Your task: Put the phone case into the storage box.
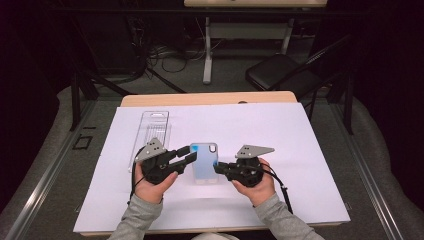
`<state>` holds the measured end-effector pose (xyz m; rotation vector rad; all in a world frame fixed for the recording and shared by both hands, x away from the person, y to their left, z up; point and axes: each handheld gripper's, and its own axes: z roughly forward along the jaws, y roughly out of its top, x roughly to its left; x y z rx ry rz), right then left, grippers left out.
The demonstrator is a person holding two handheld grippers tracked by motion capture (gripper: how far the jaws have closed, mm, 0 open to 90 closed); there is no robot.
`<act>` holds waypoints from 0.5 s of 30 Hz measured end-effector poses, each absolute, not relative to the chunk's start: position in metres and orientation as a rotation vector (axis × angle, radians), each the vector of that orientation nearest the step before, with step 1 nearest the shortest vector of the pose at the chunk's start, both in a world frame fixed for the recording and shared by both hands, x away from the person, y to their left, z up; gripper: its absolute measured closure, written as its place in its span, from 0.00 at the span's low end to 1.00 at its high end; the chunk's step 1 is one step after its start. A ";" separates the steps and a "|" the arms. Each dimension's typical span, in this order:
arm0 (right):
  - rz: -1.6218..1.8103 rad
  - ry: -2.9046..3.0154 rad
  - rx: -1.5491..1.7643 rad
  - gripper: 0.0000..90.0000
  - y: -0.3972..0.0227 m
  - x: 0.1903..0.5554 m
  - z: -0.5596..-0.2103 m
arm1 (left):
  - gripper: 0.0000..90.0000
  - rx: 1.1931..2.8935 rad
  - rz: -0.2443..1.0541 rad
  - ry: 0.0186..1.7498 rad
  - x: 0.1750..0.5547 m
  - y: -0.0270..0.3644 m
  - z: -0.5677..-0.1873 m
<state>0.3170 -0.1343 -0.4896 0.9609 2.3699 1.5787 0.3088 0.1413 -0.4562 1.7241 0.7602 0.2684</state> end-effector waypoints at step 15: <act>1.574 2.370 0.952 0.92 -0.133 0.316 -0.491 | 0.82 1.692 0.253 0.783 0.308 0.143 -0.458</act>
